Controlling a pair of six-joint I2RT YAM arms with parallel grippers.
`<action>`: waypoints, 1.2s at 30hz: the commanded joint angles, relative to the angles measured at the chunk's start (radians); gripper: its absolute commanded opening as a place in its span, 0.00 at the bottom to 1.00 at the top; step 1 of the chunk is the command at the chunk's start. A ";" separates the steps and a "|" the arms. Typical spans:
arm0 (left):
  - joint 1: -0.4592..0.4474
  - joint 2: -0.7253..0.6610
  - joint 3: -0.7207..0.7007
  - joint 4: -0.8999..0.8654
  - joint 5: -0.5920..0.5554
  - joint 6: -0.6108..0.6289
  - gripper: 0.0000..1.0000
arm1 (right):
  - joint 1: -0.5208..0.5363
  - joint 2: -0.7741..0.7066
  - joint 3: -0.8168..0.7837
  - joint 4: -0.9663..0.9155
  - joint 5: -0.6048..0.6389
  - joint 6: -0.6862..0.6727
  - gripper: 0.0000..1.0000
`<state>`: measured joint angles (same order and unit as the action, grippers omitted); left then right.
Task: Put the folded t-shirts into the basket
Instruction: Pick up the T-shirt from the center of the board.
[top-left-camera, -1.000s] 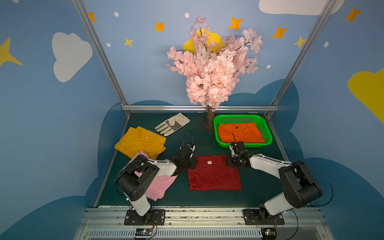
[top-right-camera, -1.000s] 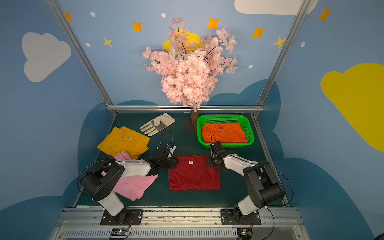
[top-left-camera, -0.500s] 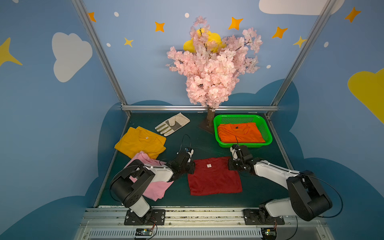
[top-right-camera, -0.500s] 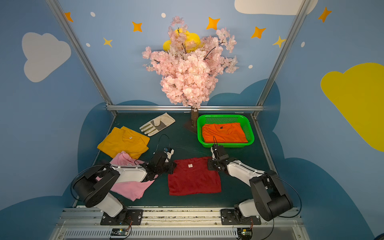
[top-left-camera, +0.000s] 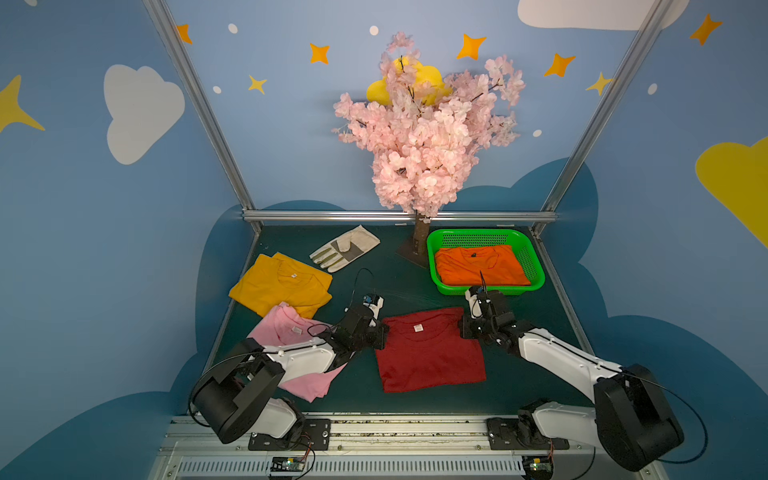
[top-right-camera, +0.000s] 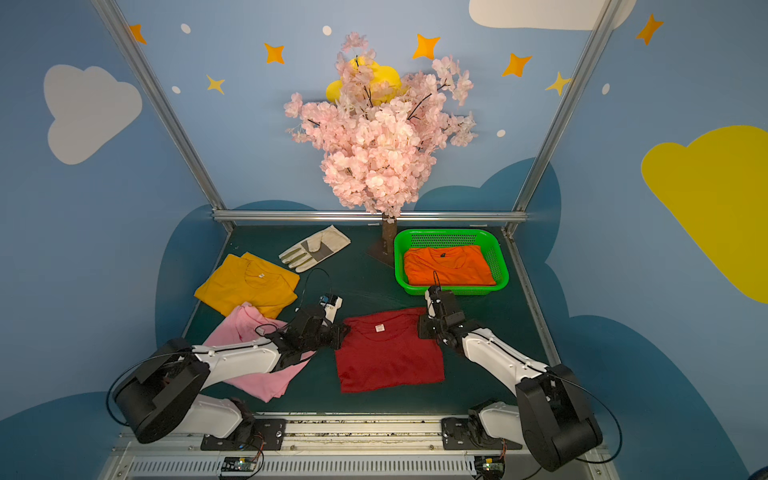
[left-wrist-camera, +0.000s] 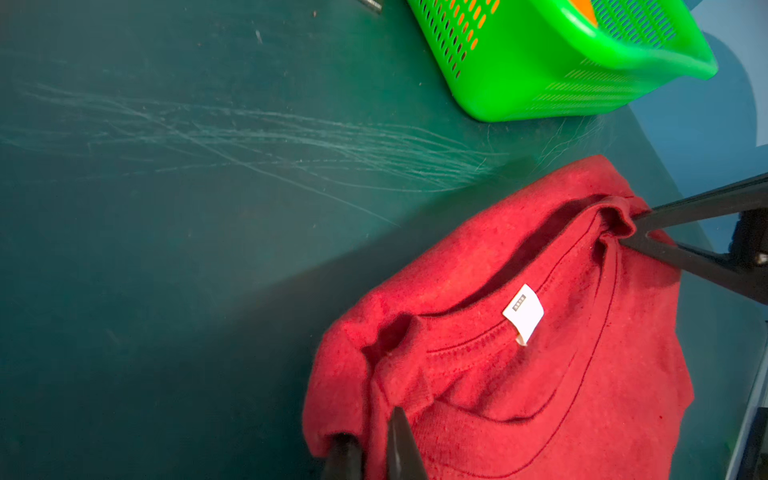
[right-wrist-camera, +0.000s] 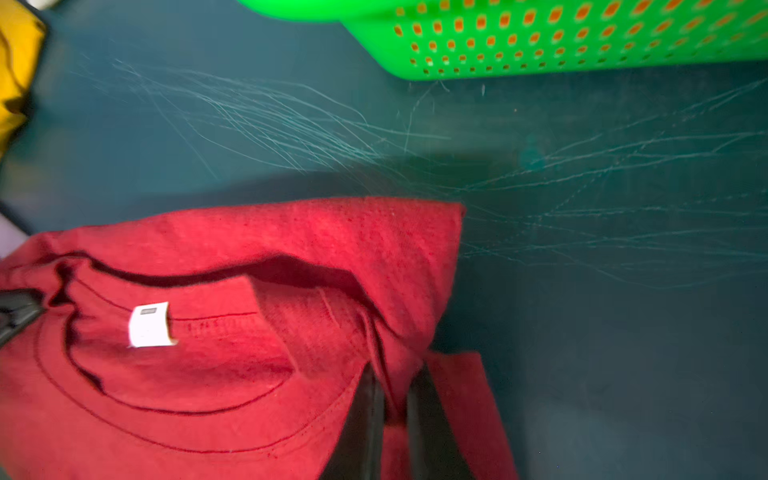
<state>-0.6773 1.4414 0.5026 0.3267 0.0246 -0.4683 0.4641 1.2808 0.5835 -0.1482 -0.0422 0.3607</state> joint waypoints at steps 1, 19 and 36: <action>-0.003 0.018 -0.005 -0.044 -0.015 0.011 0.03 | 0.025 0.029 0.008 -0.024 0.059 0.013 0.00; 0.068 0.052 0.073 -0.256 -0.036 0.127 0.03 | 0.099 0.221 0.167 -0.134 0.121 -0.006 0.67; 0.067 0.014 0.051 -0.247 -0.052 0.120 0.03 | 0.152 0.334 0.143 -0.020 0.005 0.056 0.28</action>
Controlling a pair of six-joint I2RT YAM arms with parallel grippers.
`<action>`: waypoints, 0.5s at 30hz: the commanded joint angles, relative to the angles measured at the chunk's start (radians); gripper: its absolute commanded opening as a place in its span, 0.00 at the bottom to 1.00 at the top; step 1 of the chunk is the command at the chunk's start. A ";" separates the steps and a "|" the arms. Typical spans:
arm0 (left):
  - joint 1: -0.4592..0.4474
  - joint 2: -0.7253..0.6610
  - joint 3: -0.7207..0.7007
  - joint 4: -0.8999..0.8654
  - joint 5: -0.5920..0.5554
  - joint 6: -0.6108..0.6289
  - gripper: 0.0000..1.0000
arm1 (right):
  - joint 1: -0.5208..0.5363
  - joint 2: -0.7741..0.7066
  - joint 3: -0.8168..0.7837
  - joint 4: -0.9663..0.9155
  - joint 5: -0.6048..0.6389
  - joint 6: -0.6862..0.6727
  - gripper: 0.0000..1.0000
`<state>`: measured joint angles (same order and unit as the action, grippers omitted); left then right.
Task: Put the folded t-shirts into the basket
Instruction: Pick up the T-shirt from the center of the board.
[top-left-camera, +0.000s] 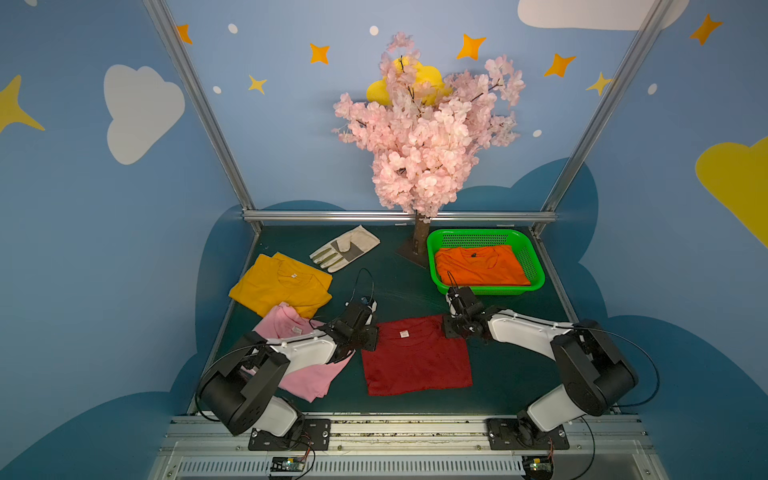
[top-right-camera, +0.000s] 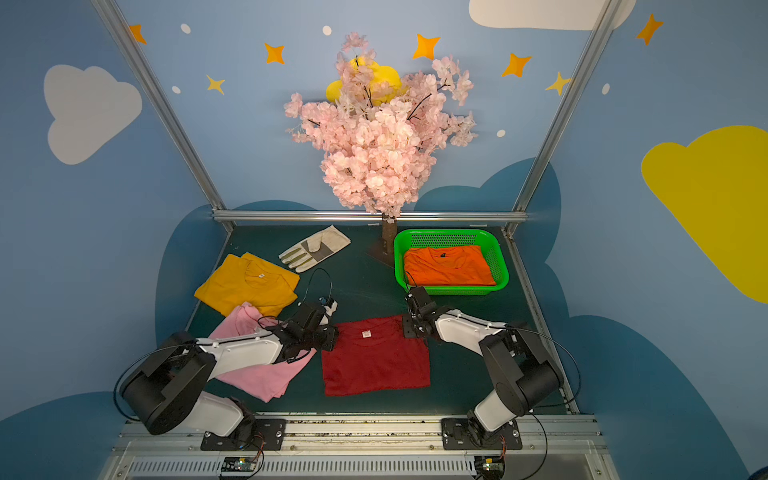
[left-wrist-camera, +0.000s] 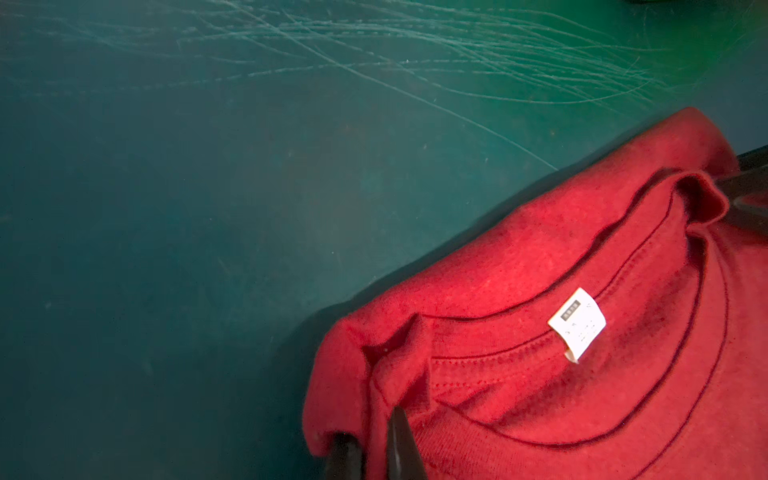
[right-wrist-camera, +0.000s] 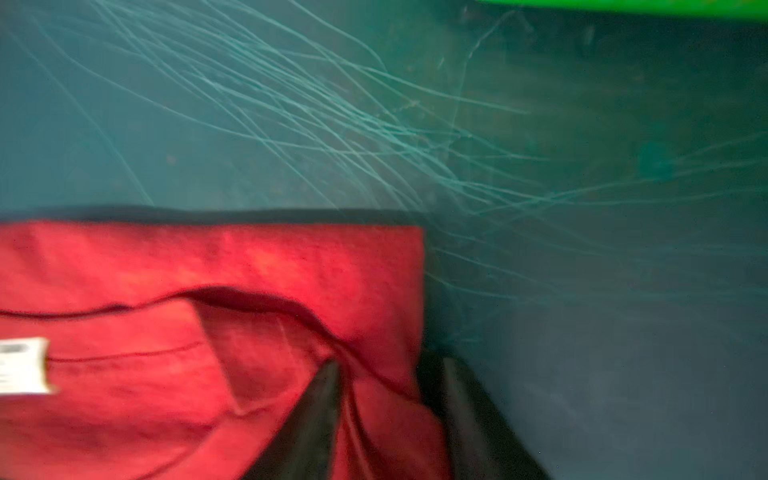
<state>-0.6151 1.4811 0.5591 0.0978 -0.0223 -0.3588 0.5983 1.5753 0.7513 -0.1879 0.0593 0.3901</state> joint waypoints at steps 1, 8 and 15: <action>0.005 -0.030 -0.008 -0.013 -0.003 0.009 0.03 | 0.018 0.035 -0.026 0.032 -0.106 0.029 0.22; -0.003 -0.008 -0.050 0.122 0.062 -0.044 0.03 | 0.002 -0.049 -0.029 0.077 -0.149 0.010 0.00; -0.007 -0.112 -0.104 0.227 0.103 -0.109 0.03 | -0.083 -0.257 -0.092 0.091 -0.185 -0.013 0.00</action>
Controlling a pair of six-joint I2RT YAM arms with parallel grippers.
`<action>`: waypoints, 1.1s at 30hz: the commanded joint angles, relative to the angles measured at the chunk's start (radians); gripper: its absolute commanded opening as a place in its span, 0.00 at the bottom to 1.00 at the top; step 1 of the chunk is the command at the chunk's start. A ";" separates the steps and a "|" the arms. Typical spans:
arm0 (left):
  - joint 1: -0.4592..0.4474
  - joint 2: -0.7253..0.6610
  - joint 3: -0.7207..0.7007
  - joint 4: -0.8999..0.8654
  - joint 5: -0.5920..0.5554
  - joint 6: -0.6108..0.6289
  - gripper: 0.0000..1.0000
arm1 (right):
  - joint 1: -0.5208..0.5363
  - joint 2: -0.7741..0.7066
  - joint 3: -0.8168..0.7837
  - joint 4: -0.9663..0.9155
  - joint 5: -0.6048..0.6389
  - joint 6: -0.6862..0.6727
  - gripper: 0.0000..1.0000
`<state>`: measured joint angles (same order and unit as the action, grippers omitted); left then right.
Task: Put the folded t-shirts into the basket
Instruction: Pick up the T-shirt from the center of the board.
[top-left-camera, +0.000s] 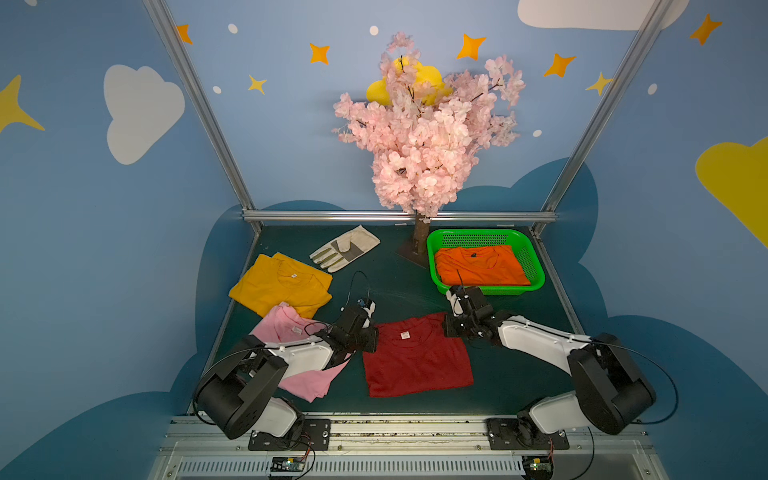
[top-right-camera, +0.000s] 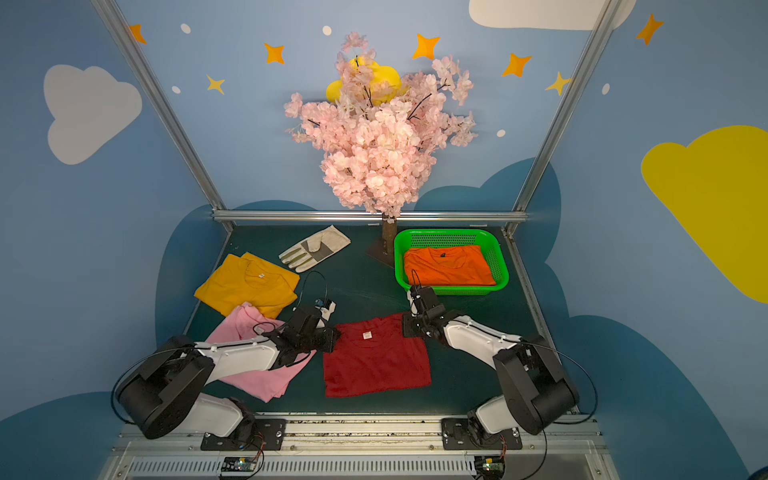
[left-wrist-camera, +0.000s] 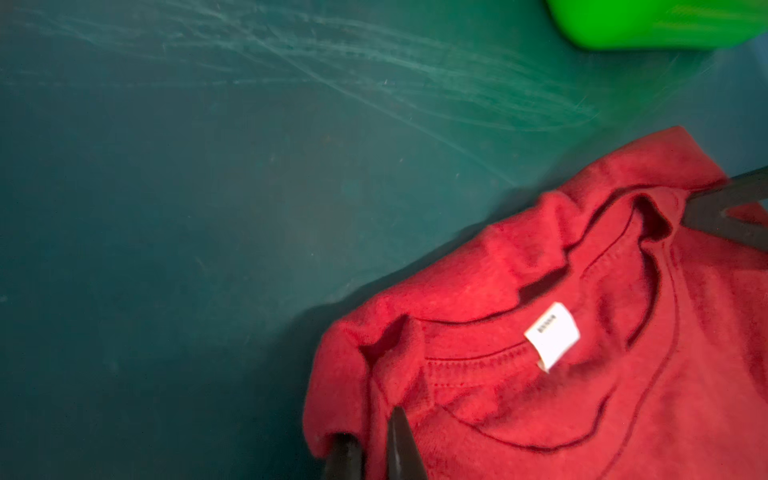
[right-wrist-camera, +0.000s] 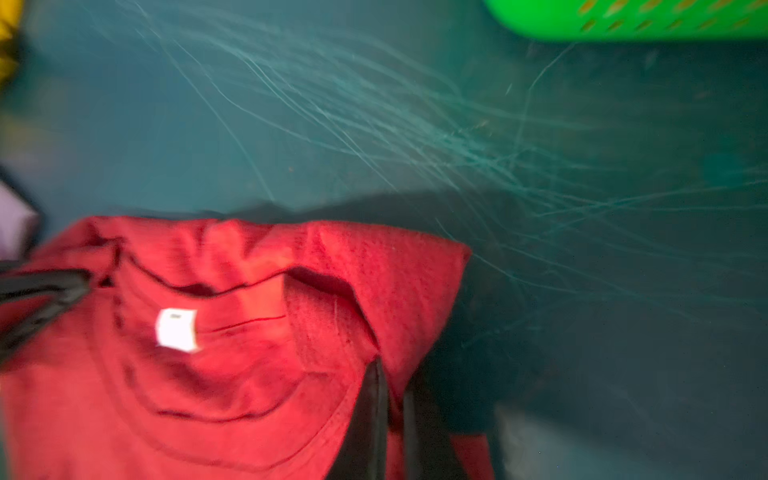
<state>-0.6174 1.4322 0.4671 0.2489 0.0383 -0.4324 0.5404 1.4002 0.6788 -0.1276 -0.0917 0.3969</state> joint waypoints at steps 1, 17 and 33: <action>-0.008 -0.085 -0.018 0.078 0.045 -0.040 0.03 | -0.038 -0.117 -0.039 0.030 -0.040 -0.023 0.00; -0.130 -0.415 0.045 0.019 -0.003 -0.088 0.03 | -0.131 -0.486 -0.022 -0.104 0.052 -0.014 0.00; -0.179 -0.234 0.393 -0.001 -0.036 0.018 0.03 | -0.193 -0.510 0.236 -0.263 0.213 -0.111 0.00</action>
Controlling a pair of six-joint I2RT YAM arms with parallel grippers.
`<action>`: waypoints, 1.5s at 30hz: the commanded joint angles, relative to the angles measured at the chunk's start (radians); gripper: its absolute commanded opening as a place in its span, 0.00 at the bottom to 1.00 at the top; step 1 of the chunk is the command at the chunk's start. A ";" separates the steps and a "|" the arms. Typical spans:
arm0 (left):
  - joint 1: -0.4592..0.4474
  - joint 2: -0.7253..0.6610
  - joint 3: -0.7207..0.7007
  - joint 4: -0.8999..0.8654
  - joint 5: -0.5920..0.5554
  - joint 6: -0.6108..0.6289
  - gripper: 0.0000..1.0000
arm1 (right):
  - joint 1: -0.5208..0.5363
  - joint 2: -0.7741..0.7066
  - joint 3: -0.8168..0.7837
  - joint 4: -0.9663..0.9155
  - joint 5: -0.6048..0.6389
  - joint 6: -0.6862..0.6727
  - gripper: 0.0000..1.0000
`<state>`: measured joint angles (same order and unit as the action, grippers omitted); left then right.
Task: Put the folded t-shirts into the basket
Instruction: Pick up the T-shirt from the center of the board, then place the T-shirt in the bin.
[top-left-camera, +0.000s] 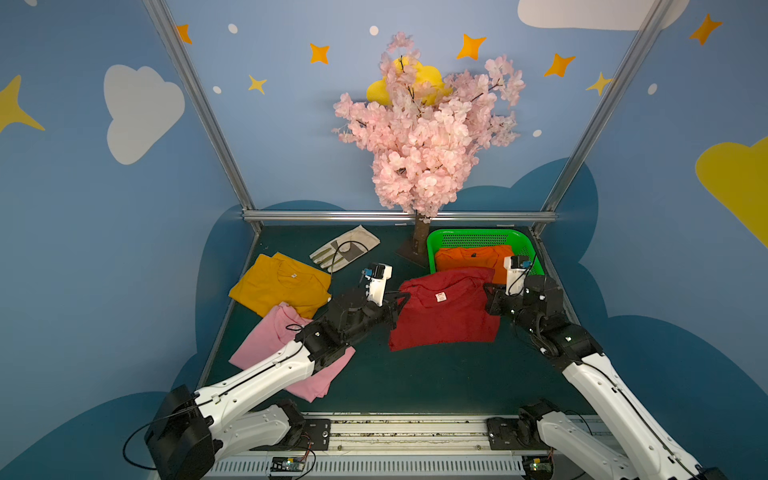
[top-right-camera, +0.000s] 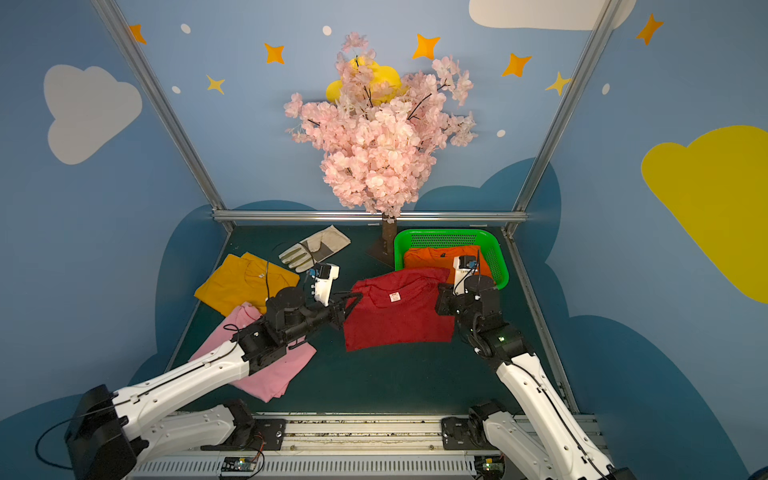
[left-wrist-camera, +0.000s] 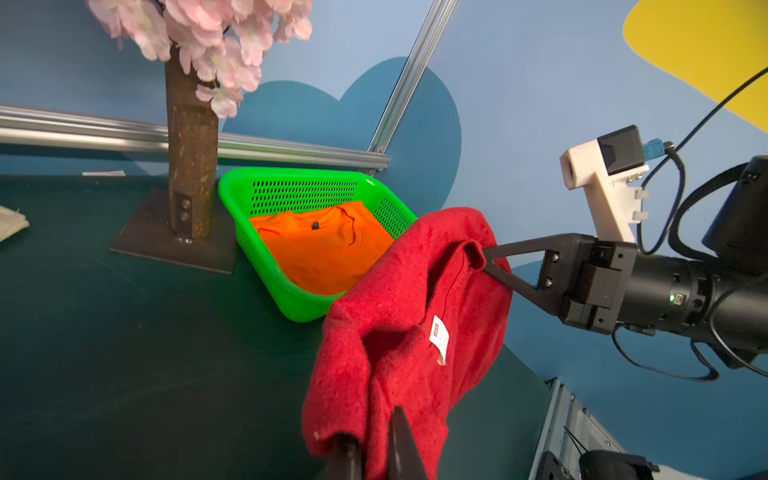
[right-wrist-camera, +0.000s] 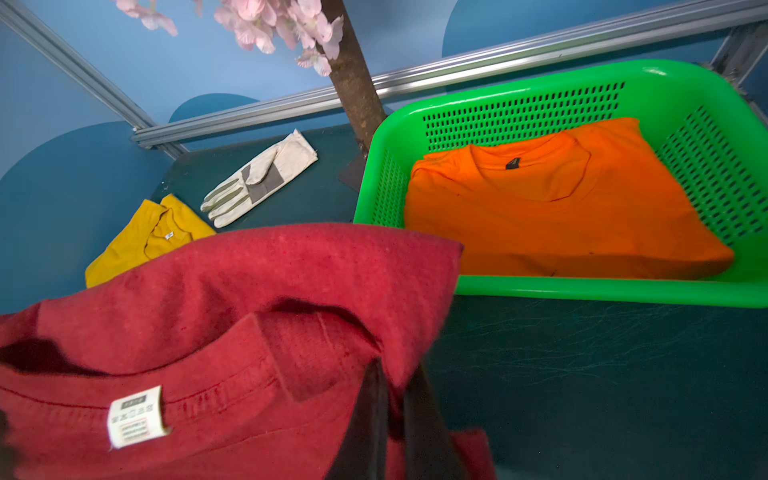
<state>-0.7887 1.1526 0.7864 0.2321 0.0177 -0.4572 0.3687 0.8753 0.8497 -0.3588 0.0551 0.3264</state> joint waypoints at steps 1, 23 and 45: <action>-0.009 0.076 0.105 0.018 -0.018 0.052 0.03 | -0.036 0.026 0.087 -0.037 0.073 -0.053 0.00; -0.033 0.893 1.080 -0.123 -0.063 0.348 0.03 | -0.370 0.513 0.556 0.053 0.160 -0.194 0.00; 0.031 1.274 1.550 -0.395 -0.018 0.347 0.03 | -0.413 0.930 0.771 0.027 0.055 -0.252 0.00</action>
<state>-0.7681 2.4069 2.3066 -0.1432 -0.0254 -0.0921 -0.0383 1.7756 1.5734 -0.3290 0.1188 0.0952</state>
